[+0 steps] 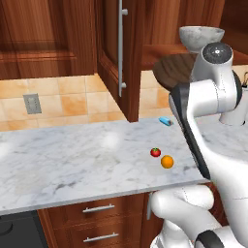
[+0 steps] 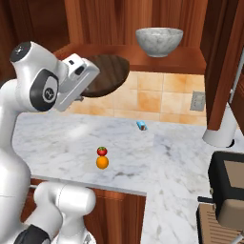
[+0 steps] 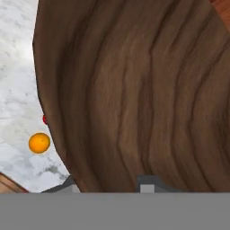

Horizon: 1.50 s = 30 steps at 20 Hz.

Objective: Pick both bowls and place them on the counter. Then place the tomato in one bowl and place the orange in the other bowl.

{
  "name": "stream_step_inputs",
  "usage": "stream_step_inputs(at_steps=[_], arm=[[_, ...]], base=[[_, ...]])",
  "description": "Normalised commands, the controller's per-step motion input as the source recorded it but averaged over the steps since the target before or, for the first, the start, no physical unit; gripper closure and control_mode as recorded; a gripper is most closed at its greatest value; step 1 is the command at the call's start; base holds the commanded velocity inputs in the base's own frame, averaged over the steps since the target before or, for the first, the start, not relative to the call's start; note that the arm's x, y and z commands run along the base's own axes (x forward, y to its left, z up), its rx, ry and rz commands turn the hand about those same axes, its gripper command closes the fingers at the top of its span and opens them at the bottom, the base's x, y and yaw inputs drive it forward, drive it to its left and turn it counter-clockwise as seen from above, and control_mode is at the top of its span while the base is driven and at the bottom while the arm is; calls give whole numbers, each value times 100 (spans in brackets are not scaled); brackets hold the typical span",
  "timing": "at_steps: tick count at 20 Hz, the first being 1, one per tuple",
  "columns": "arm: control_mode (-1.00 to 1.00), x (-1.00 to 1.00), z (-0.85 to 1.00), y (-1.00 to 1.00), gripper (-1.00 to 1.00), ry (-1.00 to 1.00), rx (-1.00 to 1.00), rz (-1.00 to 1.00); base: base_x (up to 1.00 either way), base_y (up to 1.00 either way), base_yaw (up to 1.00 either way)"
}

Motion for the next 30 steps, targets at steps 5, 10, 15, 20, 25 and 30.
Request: stream_step_inputs(at_steps=[5,10,15,20,25,30], arm=[[-100,-59,-64,13,100,15,6,-2],[-100,-15,-58,31,100,19,8,4],[-100,-9,-52,49,100,17,5,12],[-100,-12,-58,55,100,11,2,15],[-100,0,-55,43,100,8,1,19],[-100,21,-51,25,100,7,0,15]], base=[[0,0,0],[0,0,0],[0,0,0],[0,0,0],[0,0,0],[0,0,0]])
